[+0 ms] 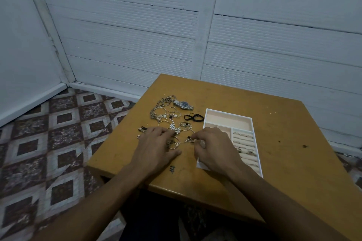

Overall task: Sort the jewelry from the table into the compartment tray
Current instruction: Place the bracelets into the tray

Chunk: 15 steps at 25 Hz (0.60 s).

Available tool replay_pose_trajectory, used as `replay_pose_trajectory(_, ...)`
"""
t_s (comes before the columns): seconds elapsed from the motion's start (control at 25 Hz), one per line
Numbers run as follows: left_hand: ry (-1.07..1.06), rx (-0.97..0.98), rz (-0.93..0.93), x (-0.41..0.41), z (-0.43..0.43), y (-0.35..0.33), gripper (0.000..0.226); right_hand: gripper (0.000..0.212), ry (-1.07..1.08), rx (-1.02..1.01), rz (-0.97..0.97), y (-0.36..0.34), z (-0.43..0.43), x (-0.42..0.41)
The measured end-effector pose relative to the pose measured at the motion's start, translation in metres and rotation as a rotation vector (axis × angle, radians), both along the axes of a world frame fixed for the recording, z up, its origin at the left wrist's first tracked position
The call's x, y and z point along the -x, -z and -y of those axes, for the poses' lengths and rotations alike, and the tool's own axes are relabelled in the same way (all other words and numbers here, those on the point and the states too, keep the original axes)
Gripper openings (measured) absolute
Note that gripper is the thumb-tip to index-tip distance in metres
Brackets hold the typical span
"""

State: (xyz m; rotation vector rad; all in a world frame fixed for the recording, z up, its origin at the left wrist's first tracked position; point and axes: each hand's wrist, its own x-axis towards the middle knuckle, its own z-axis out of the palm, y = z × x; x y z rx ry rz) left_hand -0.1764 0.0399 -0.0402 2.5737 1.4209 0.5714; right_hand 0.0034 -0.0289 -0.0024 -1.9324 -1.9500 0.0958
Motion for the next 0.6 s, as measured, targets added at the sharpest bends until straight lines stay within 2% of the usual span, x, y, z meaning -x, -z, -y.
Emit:
replay_pose_trajectory(0.32, 0.002, -0.02, -0.007, 0.0, -0.007, 0.002, 0.067, 0.032, 0.044, 0.062, 0.164, 0.008, -0.047, 0.003)
replay_pose_trajectory(0.6, 0.019, 0.009, 0.034, 0.002, -0.013, 0.0, 0.068, 0.046, 0.031, 0.228, 0.239, 0.006, -0.085, -0.001)
